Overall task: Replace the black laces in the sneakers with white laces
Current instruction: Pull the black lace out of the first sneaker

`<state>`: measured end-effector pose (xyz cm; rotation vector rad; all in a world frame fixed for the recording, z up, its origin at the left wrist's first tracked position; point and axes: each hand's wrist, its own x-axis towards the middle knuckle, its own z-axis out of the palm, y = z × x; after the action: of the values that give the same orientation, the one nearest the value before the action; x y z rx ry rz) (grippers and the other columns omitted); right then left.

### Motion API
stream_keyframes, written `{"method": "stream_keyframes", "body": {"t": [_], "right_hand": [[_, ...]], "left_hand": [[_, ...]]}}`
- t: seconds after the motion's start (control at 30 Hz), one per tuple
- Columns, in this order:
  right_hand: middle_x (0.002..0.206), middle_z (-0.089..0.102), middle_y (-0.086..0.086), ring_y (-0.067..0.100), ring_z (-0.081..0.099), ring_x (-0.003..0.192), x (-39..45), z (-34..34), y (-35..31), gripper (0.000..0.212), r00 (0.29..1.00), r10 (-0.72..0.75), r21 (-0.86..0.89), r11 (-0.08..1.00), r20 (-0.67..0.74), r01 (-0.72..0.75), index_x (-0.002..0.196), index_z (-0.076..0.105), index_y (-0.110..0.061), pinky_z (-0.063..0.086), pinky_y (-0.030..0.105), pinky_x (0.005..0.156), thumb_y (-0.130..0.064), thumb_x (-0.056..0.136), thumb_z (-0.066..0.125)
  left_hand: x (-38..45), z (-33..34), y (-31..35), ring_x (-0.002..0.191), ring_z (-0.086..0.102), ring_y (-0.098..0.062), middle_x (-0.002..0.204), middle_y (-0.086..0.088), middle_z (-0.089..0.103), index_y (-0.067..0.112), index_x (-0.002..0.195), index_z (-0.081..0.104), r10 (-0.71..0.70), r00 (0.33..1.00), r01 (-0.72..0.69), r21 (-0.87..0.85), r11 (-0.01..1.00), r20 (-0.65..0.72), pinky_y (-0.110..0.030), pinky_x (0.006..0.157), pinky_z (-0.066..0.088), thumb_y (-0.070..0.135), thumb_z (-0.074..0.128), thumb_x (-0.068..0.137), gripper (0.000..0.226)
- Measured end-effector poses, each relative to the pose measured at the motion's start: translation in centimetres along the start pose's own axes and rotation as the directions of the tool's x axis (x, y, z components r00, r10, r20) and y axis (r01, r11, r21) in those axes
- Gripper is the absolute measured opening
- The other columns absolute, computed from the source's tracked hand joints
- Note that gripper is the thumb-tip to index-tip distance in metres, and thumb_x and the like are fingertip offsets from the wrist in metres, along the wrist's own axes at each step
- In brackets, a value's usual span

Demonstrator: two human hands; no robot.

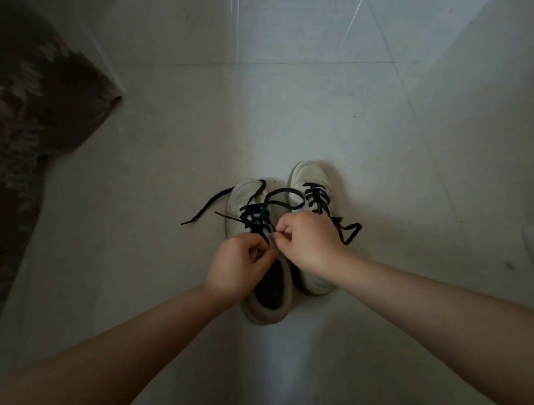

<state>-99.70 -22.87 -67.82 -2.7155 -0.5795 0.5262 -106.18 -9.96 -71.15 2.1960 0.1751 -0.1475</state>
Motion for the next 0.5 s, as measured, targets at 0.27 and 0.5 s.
{"method": "stream_keyframes", "body": {"t": [0.27, 0.5], "right_hand": [[0.079, 0.067, 0.005, 0.029, 0.060, 0.078, 2.4, -3.8, 2.3, 0.014, 0.935, 0.216, 0.126, 0.974, -0.282, -0.187, 0.080, 0.060, -0.016, 0.045, 0.033, 0.069, -0.025, 0.089, 0.054], [0.056, 0.055, -0.002, 0.018, 0.054, 0.059, 1.1, -3.0, 0.8, 0.049, 0.994, 0.106, -0.072, 0.992, -0.001, -0.105, 0.062, 0.054, -0.017, 0.034, 0.027, 0.058, -0.056, 0.091, 0.045]], "left_hand": [[-0.1, -0.3, 0.2, 0.046, 0.037, -0.007, 0.050, 0.007, 0.039, 0.017, 0.066, 0.057, -0.039, 0.999, 0.039, -0.018, 0.999, 0.029, -0.019, 0.048, 0.029, 0.024, 0.067, 0.085, 0.022], [0.0, 0.0, 0.1, 0.047, 0.038, -0.007, 0.051, 0.007, 0.040, 0.014, 0.068, 0.059, -0.037, 0.999, 0.038, -0.017, 0.999, 0.022, -0.022, 0.050, 0.030, 0.025, 0.068, 0.083, 0.021]]}}
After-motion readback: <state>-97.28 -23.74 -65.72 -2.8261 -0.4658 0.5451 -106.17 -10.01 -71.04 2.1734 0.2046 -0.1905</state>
